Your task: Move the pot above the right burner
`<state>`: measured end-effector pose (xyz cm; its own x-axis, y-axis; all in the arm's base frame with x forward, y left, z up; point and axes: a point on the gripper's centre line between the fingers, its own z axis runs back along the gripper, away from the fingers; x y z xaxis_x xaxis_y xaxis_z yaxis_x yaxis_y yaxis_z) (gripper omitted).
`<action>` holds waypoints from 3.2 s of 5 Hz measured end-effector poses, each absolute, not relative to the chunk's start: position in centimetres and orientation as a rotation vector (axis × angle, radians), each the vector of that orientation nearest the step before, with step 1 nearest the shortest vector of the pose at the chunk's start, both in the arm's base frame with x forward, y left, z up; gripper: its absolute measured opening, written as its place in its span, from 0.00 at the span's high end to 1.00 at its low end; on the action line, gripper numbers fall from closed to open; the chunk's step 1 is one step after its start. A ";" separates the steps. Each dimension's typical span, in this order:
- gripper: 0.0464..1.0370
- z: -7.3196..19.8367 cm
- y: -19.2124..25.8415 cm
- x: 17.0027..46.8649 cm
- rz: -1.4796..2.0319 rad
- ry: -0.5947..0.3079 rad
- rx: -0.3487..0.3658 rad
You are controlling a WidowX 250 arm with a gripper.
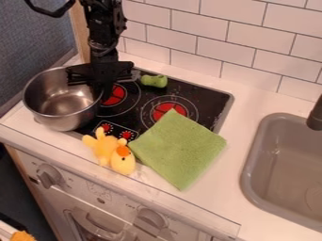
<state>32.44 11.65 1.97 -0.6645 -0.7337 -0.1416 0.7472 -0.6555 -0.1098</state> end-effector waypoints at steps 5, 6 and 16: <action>0.96 5.3 11.8 31.5 -2.193 0.198 0.171; 0.96 7.5 11.7 32.3 -2.158 0.191 0.189; 0.44 2.8 -9.7 43.3 -2.502 0.142 0.202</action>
